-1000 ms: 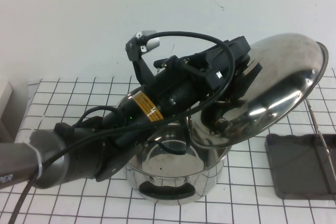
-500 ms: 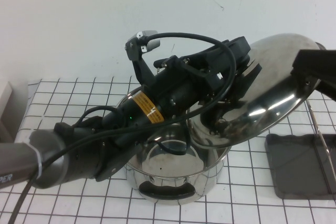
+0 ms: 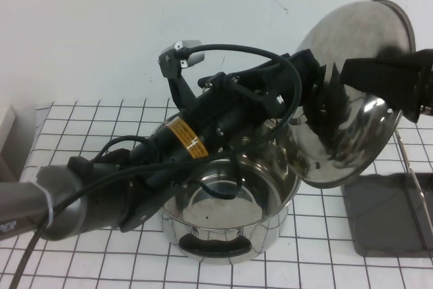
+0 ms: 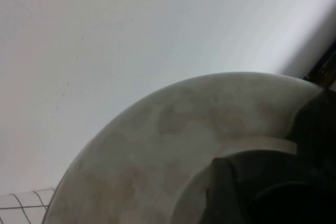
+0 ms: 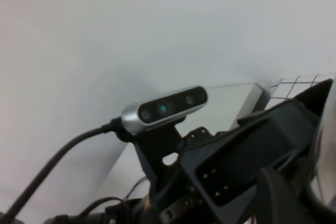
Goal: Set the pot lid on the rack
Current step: Hand over the pot lid, then place the pot lid on the pot rack
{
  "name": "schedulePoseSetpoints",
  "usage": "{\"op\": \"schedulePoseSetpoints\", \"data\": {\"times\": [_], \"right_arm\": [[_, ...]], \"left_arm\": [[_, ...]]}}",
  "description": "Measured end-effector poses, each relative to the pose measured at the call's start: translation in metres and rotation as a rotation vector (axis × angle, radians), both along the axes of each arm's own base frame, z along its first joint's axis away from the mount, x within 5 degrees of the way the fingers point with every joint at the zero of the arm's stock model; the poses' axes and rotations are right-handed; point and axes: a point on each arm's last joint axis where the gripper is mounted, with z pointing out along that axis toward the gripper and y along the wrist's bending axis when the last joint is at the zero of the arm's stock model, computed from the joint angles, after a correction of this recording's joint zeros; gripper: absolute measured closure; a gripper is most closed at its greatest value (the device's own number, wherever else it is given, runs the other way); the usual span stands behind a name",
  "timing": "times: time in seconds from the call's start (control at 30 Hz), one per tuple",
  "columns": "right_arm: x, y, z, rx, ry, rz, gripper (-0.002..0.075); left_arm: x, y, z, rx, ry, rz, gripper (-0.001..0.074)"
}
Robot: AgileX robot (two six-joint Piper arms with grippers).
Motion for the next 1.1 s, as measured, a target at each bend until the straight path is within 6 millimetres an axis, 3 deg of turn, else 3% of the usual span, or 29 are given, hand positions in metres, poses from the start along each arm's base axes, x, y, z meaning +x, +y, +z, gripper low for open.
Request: {"op": "schedulePoseSetpoints", "data": {"times": [0.1,0.2,0.43,0.53,0.7,0.83,1.1], "right_arm": [[0.001,0.0,-0.002,-0.048,-0.044,0.001,0.0636],[0.003,-0.002,-0.004,-0.098,-0.085,-0.021,0.0636],[0.002,-0.008,0.002,-0.209,-0.205,-0.091,0.0636],[-0.009,-0.012,0.012,-0.322,-0.281,-0.104,0.0636],[-0.033,-0.023,0.022,-0.523,-0.314,-0.135,0.0636],[-0.045,-0.031,0.017,-0.668,-0.255,-0.137,0.0636],[-0.036,-0.039,0.0,-0.815,-0.189,-0.129,0.0636]], "left_arm": [[0.001,0.002,0.0,0.014,-0.021,-0.01,0.0237],[0.007,0.01,0.0,0.028,-0.047,-0.014,0.0159],[0.03,0.044,-0.003,0.083,-0.026,-0.015,0.0154],[0.037,0.062,-0.004,0.125,-0.018,-0.029,0.0259],[0.041,0.09,-0.007,0.263,-0.051,-0.084,0.0631],[0.04,0.103,-0.013,0.355,-0.051,-0.137,0.071],[0.034,0.106,-0.022,0.453,-0.045,-0.227,0.0732]]}}
